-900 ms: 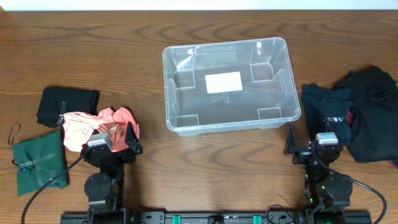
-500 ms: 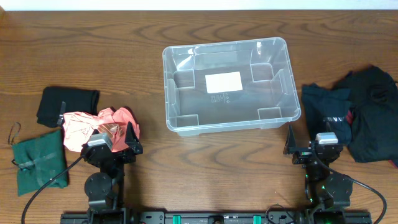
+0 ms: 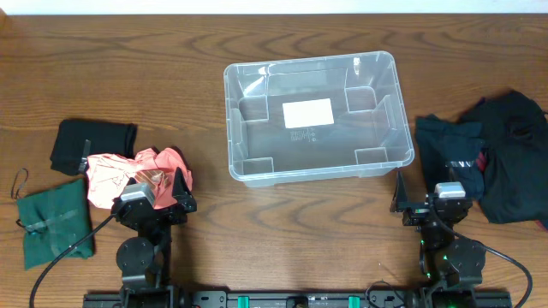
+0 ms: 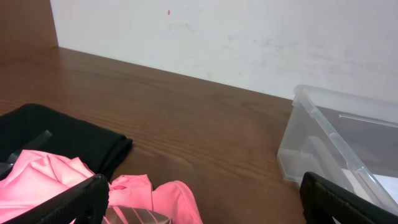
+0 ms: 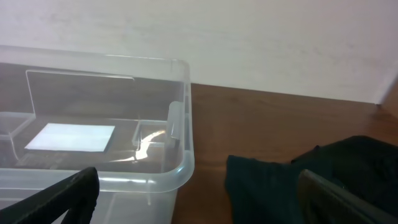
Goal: Pack container
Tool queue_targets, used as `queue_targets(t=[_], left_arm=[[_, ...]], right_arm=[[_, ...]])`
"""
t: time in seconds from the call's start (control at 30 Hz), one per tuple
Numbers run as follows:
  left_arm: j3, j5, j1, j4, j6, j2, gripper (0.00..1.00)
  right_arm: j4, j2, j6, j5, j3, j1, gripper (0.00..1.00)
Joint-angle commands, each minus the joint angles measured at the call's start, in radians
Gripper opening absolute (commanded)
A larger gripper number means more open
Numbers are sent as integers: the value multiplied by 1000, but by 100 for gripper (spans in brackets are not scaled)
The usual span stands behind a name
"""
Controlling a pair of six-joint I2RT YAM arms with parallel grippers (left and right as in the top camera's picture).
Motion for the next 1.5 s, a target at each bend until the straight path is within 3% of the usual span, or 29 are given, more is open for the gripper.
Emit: queue_targets(t=[0.0,0.67,0.87,1.1,1.47], left_arm=[[-20,-19,6,-38,5,5,98],[-20,-19,6,-35,1,5,98],[17,-19,6,-59,1,6,98],[201,-19,6,-241,-81,50,98],[624,-19,6,-547,-93,446,98]], right_arm=[[4,-3,-8,11,-2,1,99],[-9,-3,23,22,-2,1,99],[-64,2,153,128,55,1,99],[-212,131,151,214,309,1,99],[-659,799,78,229,960,-84,99]])
